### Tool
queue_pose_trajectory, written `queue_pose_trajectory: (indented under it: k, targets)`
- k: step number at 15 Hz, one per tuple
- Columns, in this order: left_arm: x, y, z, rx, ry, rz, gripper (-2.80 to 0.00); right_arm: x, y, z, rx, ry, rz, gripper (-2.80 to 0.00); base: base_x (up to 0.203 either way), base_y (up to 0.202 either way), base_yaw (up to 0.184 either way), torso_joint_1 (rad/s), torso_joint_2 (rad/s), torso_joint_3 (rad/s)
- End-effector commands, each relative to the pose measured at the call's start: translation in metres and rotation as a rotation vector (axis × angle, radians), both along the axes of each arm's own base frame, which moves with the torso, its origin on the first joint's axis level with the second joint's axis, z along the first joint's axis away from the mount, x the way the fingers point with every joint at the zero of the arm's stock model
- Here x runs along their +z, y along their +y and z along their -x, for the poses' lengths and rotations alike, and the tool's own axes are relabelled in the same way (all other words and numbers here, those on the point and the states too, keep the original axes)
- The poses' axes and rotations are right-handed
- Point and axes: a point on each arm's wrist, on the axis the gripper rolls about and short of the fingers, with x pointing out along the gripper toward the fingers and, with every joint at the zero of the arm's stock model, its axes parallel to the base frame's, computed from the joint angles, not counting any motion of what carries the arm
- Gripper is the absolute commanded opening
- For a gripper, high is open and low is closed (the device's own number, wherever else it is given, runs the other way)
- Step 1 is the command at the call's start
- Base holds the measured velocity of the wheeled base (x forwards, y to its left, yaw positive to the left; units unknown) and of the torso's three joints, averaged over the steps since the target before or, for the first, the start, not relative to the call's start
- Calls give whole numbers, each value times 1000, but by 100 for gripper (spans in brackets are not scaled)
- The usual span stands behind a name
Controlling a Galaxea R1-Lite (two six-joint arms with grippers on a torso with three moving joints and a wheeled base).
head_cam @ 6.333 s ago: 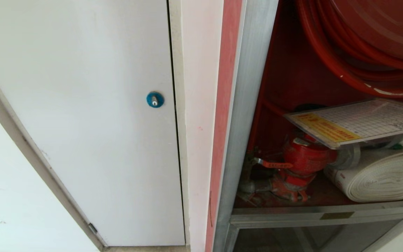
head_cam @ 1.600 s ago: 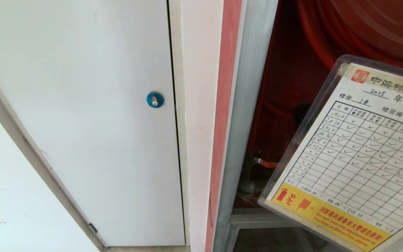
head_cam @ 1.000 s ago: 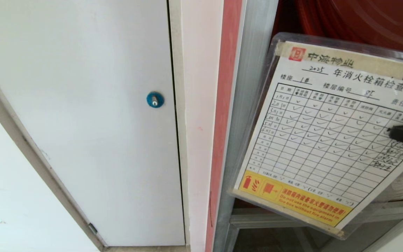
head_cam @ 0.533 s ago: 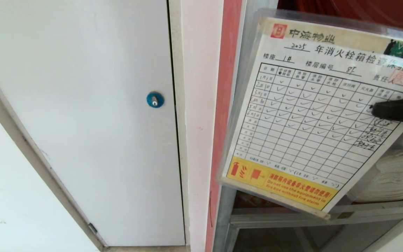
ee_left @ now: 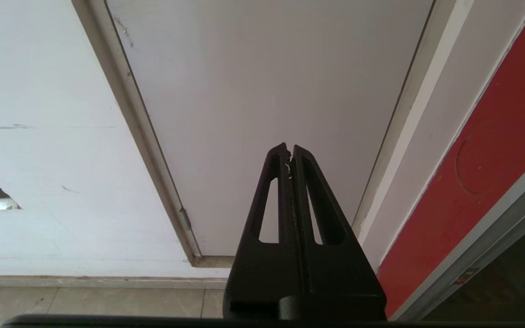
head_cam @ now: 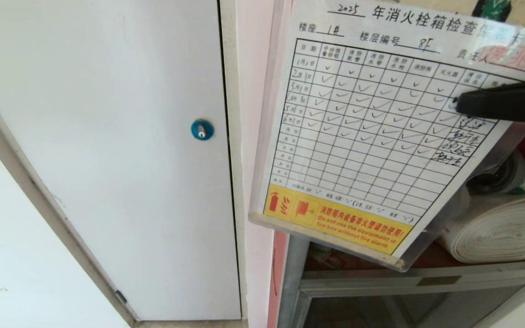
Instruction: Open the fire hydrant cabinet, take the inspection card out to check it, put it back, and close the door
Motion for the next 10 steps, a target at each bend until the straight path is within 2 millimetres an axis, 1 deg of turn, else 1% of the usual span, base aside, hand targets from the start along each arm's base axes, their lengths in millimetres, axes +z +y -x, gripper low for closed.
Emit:
queue_pose_trajectory:
  k: [1,6,7,10]
  targets:
    - [0,0,0,1,3,0,-280,3,6,-3,22,19,24,-280,0,0,0,0,0,0]
    - [0,0,0,1,2,0,-280,9,8,-5,26,12,22,-280,0,0,0,0,0,0]
    - [0,0,0,1,2,0,-280,8,9,-7,26,20,28,-280,0,0,0,0,0,0]
    - [0,0,0,1,3,0,-280,11,11,-5,39,54,55,-280,0,0,0,0,0,0]
